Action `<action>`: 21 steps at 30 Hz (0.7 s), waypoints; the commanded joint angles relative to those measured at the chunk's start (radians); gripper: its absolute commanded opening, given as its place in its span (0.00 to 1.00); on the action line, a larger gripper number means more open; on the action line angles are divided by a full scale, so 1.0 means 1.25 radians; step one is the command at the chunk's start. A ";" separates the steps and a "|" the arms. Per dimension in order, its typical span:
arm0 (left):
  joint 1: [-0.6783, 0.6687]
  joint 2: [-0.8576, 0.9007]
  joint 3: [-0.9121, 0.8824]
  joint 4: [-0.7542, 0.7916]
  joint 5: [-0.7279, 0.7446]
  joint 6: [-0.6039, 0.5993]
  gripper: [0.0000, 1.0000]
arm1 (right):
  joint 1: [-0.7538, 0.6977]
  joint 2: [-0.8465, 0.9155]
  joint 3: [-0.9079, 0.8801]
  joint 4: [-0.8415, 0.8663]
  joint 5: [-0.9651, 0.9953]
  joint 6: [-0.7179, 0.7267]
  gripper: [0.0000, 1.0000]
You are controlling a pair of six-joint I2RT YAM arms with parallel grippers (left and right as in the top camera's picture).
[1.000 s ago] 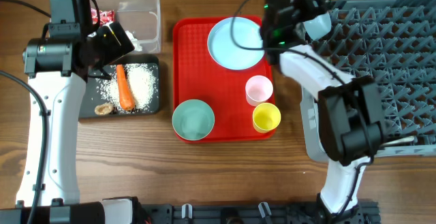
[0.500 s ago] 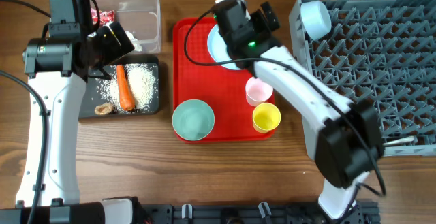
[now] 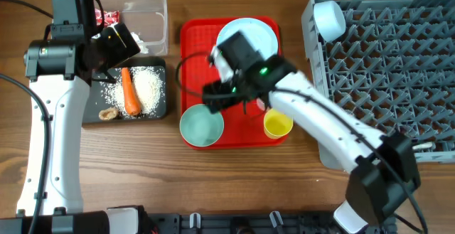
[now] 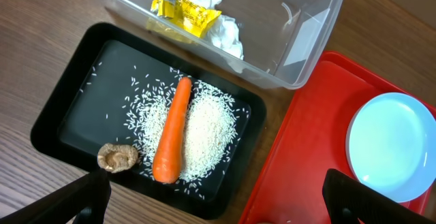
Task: Sort waste into correct bins and load items into the dishwasher rack
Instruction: 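Move the right gripper back to the green bowl on the red tray, then grasp the green bowl rim with the right gripper and lift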
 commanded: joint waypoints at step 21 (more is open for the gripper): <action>0.003 -0.002 0.004 0.002 -0.010 -0.001 1.00 | 0.021 0.072 -0.184 0.160 0.063 0.382 0.19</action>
